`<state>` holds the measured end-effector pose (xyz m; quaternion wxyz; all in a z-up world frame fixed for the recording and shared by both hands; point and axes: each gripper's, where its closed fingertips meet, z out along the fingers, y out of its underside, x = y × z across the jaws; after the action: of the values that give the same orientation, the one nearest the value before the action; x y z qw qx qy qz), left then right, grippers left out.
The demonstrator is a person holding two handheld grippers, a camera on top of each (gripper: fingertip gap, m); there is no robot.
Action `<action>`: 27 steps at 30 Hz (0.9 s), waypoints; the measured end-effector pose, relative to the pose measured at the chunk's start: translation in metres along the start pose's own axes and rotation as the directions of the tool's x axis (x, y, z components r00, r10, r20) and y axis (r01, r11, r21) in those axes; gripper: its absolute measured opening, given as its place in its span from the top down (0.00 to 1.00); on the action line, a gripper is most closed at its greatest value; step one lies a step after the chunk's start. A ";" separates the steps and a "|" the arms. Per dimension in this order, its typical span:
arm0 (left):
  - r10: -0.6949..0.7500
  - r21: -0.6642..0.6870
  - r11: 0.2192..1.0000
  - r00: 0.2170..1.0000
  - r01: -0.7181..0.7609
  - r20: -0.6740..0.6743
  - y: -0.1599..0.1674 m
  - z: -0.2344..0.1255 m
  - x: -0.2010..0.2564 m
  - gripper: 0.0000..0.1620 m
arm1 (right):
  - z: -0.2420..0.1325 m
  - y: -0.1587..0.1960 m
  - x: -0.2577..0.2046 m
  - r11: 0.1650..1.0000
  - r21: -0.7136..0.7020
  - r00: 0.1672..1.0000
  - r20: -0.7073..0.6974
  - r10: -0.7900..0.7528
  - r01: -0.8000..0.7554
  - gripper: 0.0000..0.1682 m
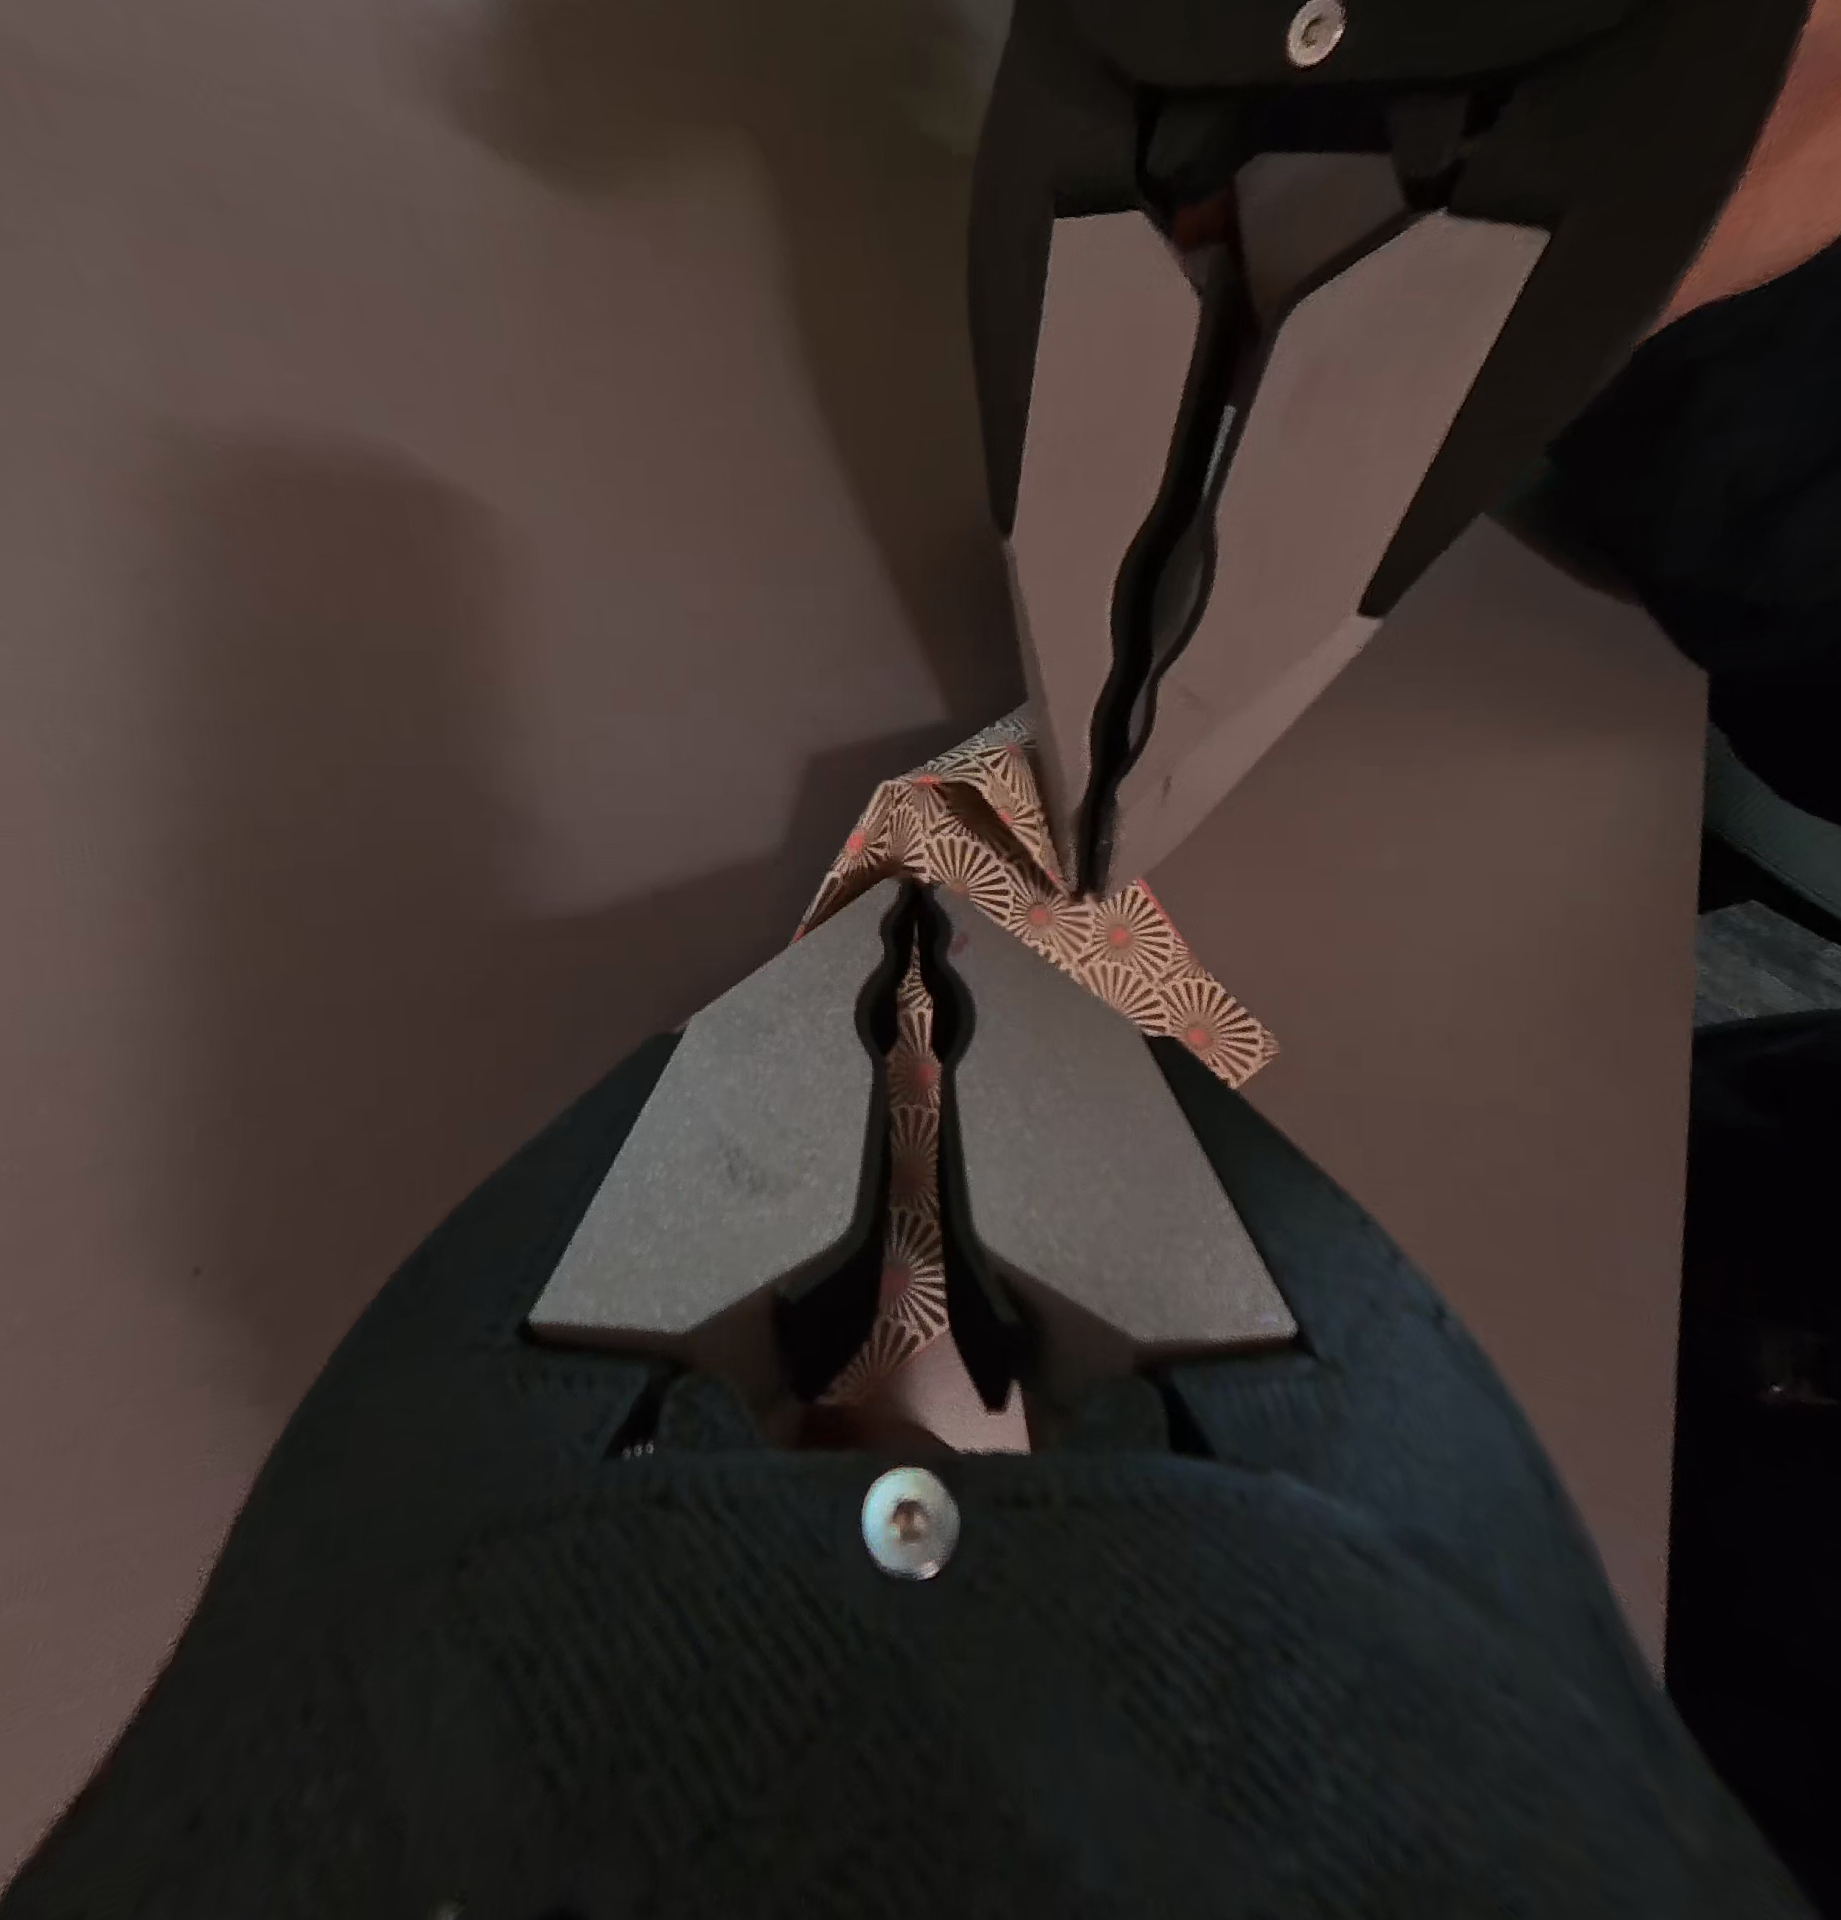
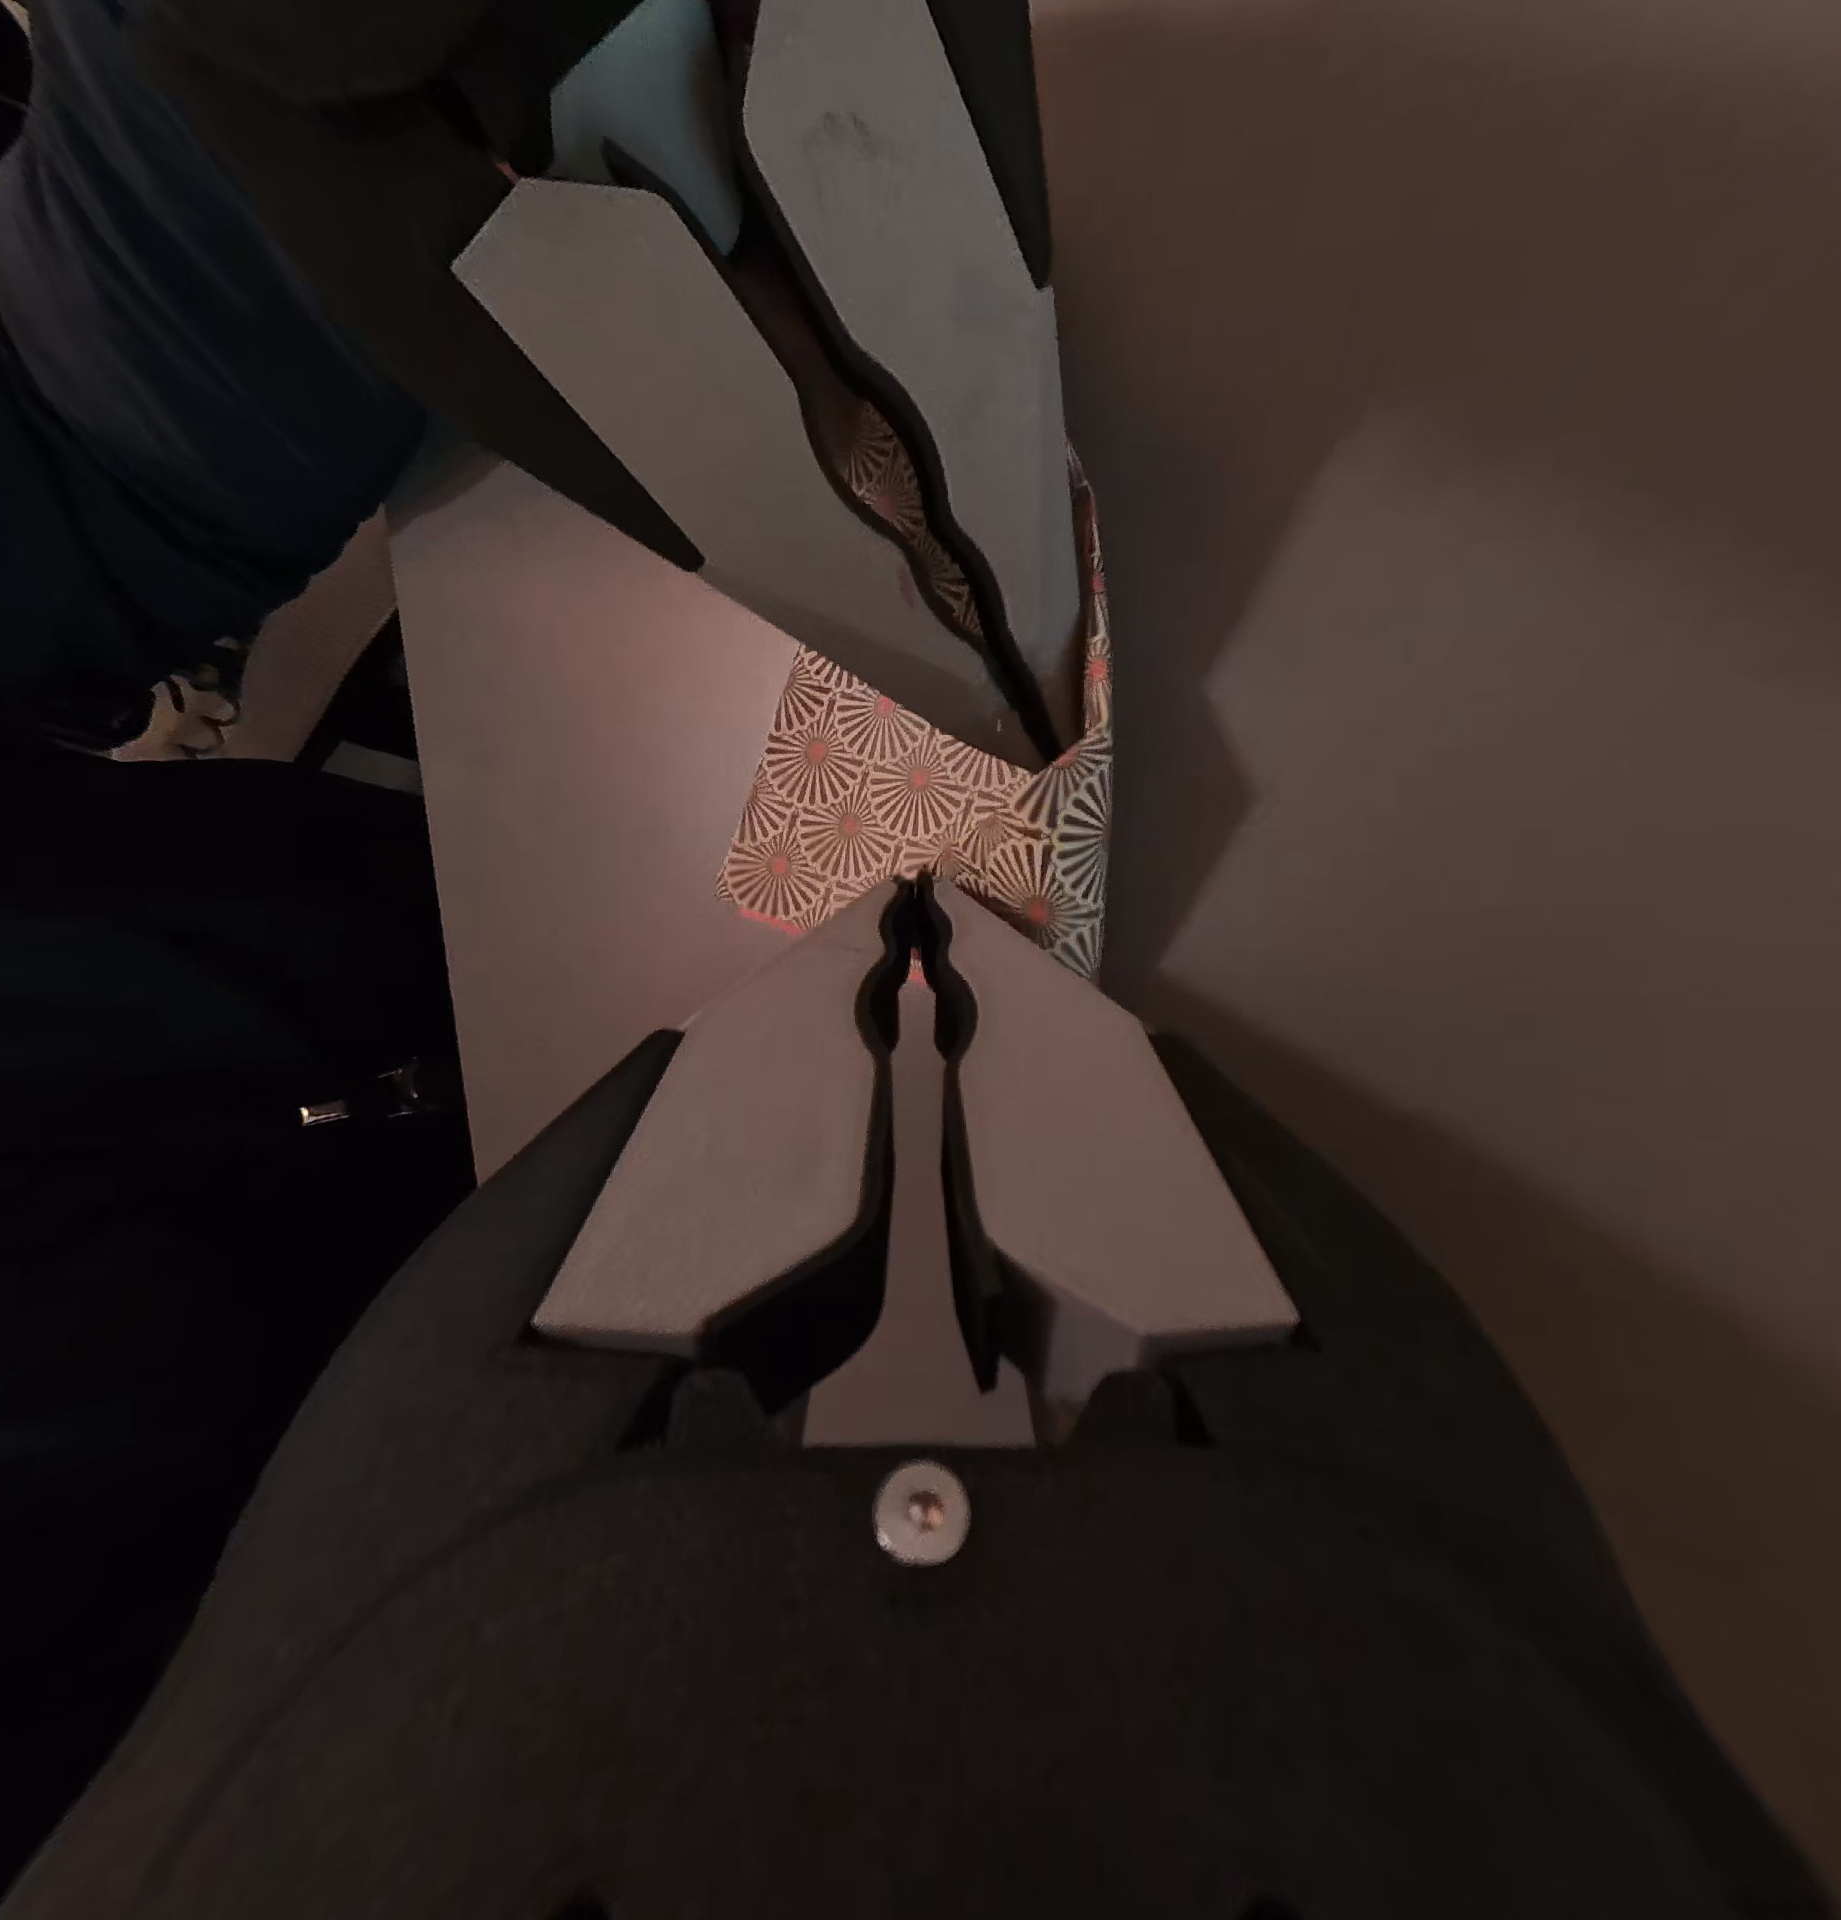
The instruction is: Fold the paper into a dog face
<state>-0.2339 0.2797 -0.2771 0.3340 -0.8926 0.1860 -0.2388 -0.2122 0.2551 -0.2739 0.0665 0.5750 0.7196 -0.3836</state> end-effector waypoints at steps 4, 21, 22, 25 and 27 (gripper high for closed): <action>-0.005 0.006 1.000 1.000 0.005 -0.005 0.000 0.000 0.000 1.00 | -0.003 0.003 -0.003 1.000 -0.013 1.000 0.002 -0.017 0.017 1.00; -0.014 0.156 0.987 0.999 0.022 -0.052 -0.035 -0.020 0.019 1.00 | 0.002 0.008 -0.002 0.999 -0.040 1.000 0.021 0.016 -0.015 1.00; 0.009 0.142 0.990 1.000 -0.005 -0.029 -0.035 -0.015 0.020 1.00 | 0.002 0.008 -0.002 0.999 -0.041 1.000 0.019 0.013 -0.012 1.00; 0.079 0.070 0.994 0.996 -0.081 0.035 -0.029 0.003 0.026 1.00 | 0.002 0.008 -0.002 0.999 -0.045 1.000 0.014 -0.002 0.003 1.00; 0.102 0.025 0.994 0.992 -0.104 0.074 -0.023 0.011 0.023 1.00 | 0.001 0.010 -0.003 0.999 -0.054 1.000 0.015 -0.010 0.011 1.00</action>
<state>-0.2046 0.2907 -0.2616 0.3653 -0.8851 0.2159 -0.1913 -0.2032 0.2524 -0.2779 0.0850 0.5664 0.7322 -0.3686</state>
